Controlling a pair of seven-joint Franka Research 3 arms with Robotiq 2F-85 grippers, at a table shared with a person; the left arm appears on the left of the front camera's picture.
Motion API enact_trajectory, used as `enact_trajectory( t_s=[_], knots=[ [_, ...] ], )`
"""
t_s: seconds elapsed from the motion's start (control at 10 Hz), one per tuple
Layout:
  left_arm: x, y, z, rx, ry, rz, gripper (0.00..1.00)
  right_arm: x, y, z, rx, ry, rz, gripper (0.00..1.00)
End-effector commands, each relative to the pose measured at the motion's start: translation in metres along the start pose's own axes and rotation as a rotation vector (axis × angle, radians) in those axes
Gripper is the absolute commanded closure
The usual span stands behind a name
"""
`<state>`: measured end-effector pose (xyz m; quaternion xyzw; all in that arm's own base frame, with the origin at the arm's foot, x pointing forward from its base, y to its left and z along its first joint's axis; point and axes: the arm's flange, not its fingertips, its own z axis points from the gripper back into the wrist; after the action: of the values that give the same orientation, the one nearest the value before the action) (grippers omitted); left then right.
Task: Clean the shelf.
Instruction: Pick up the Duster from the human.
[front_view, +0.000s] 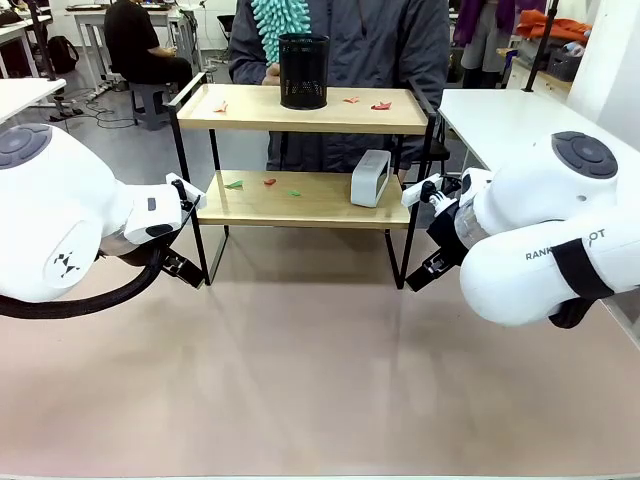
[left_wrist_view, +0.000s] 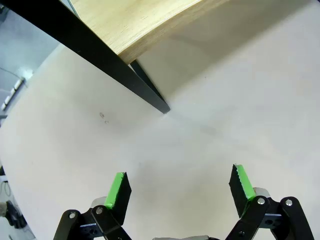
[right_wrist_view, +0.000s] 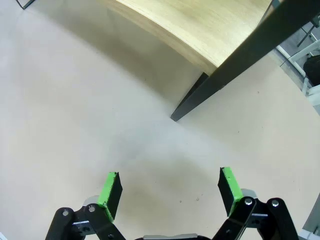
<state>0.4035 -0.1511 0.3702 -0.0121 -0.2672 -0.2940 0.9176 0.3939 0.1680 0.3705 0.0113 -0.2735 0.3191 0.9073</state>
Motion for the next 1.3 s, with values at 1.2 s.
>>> enact_trajectory(
  t_s=[1.2],
  knots=[
    [-0.206, 0.207, 0.178, -0.722, -0.376, 0.523, 0.0, -0.232, -0.205, 0.232, 0.762, -0.17, -0.815, 0.0]
  ],
)
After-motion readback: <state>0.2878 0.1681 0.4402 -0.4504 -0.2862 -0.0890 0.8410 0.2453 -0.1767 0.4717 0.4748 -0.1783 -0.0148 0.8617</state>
